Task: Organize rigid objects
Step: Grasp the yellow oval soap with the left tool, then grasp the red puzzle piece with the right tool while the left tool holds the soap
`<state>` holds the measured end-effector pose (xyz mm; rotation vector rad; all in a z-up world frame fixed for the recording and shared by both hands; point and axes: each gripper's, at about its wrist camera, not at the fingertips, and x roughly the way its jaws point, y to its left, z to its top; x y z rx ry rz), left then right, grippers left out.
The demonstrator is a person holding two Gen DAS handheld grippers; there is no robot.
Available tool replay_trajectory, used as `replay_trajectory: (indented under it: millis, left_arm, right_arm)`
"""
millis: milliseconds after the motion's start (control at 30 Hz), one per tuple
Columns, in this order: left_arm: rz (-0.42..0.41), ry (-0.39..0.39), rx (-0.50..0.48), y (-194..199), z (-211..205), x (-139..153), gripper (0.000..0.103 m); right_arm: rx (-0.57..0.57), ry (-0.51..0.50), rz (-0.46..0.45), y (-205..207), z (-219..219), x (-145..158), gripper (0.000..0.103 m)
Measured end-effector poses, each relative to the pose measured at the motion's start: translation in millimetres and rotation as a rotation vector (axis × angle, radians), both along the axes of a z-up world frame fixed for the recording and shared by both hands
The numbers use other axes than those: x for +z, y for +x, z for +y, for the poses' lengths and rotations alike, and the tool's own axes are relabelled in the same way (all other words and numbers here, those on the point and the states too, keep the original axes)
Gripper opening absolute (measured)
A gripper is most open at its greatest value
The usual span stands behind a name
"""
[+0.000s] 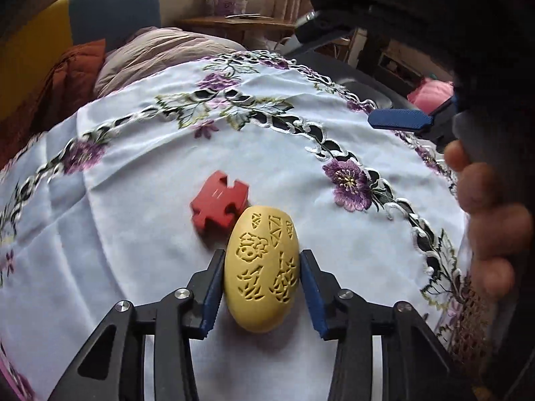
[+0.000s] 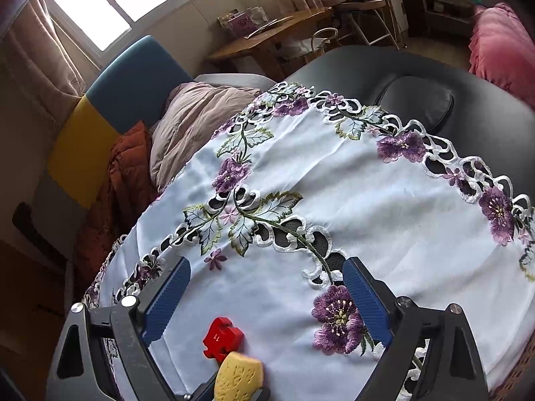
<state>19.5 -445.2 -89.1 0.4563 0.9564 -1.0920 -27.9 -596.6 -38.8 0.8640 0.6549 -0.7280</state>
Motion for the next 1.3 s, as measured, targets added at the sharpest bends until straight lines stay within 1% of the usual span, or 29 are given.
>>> replay_trajectory:
  millis: [133,200,333,400,467,567,667,800,933,967,1033,1067,1100,1133,1167,1300]
  left_arm:
    - [0.001,-0.012,0.089,-6,49,2,0.044]
    - [-0.027,-0.018,0.145,-9,74,2,0.044]
    - [-0.081,-0.035,0.298,-5,123,4,0.044]
    - [-0.077,-0.065,0.344,1,140,3,0.044]
    - [-0.07,-0.084,0.348,3,145,2,0.044]
    - [-0.123,-0.086,0.341,-3,143,-2,0.042]
    - [-0.079,-0.115,0.348,1,144,-2,0.041]
    - [-0.039,-0.155,0.354,5,150,-3,0.041]
    - [-0.023,-0.175,0.357,7,154,-3,0.041]
    - [-0.018,-0.18,0.358,7,155,-3,0.041]
    - [-0.012,-0.187,0.36,8,156,-3,0.041]
    - [-0.01,-0.189,0.361,8,157,-3,0.041]
    - [-0.008,-0.192,0.361,8,157,-3,0.041]
    - [-0.002,-0.196,0.362,9,158,-3,0.041]
    - [0.003,-0.2,0.363,9,159,-3,0.041]
    - [0.037,-0.227,0.368,13,163,-3,0.04]
  right_arm:
    - [0.063,0.046,0.023,10,2,-9,0.093]
    - [0.115,0.067,0.052,20,8,-15,0.093]
    - [0.214,0.07,0.098,35,21,-22,0.093]
    - [0.262,0.064,0.122,43,29,-25,0.093]
    - [0.31,0.06,0.15,51,36,-29,0.093]
    - [0.372,0.039,0.185,60,47,-33,0.093]
    - [0.392,0.039,0.22,65,50,-39,0.091]
    - [0.416,0.022,0.224,69,55,-39,0.09]
    - [0.476,-0.034,0.264,81,68,-41,0.088]
    - [0.495,-0.054,0.284,85,72,-43,0.086]
    - [0.529,-0.106,0.331,90,80,-47,0.077]
    - [0.551,-0.126,0.358,93,83,-50,0.061]
    - [0.57,-0.129,0.389,96,86,-55,0.049]
    - [0.579,-0.159,0.417,96,89,-56,0.048]
    - [0.596,-0.181,0.424,97,93,-55,0.048]
    - [0.654,-0.169,0.406,98,102,-54,0.048]
